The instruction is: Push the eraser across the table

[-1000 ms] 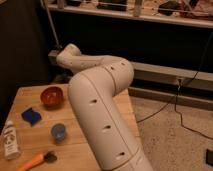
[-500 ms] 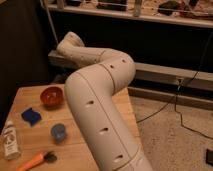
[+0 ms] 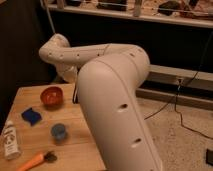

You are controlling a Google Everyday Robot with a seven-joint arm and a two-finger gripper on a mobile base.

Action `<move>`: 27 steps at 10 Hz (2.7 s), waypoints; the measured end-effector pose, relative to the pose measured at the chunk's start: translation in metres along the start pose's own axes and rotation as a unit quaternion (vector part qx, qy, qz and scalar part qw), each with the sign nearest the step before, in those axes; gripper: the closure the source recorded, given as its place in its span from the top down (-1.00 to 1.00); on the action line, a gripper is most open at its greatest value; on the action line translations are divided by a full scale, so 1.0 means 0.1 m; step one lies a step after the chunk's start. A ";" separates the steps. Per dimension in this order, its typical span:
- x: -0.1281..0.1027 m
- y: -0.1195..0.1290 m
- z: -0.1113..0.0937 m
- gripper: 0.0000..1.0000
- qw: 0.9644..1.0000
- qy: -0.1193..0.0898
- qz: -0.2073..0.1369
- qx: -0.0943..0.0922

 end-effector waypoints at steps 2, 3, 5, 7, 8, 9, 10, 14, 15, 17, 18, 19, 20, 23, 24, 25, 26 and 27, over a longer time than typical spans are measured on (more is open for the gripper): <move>0.55 0.02 -0.05 -1.00 0.999 0.028 -0.005 -0.018; 0.73 -0.06 -0.03 -1.00 0.999 0.038 -0.007 -0.018; 1.25 -0.17 -0.02 -1.00 0.997 0.065 -0.015 -0.024; 1.70 -0.29 -0.02 -1.00 0.996 0.087 -0.022 -0.025; 1.89 -0.38 0.00 -1.00 0.995 0.096 -0.024 -0.022; 2.03 -0.51 0.06 -1.00 0.994 0.105 -0.026 -0.016; 2.07 -0.60 0.15 -1.00 0.993 0.112 -0.028 -0.012; 1.35 -1.08 0.82 -1.00 0.994 0.098 -0.034 0.025; 1.07 -1.15 1.00 -1.00 0.995 0.088 -0.038 0.035; 0.71 -1.07 1.25 -1.00 0.995 0.084 -0.043 0.032; 0.61 -0.99 1.32 -1.00 0.995 0.083 -0.049 0.029; 0.48 -0.87 1.43 -1.00 0.995 0.083 -0.059 0.023; 0.44 -0.82 1.47 -1.00 0.994 0.086 -0.063 0.020; 0.27 -0.67 1.55 -1.00 0.993 0.088 -0.080 0.014; 0.22 -0.61 1.57 -1.00 0.992 0.088 -0.086 0.012; 0.19 -0.57 1.58 -1.00 0.992 0.088 -0.090 0.010; 0.15 -0.52 1.60 -1.00 0.991 0.090 -0.094 0.009; 0.12 -0.49 1.62 -1.00 0.991 0.092 -0.096 0.007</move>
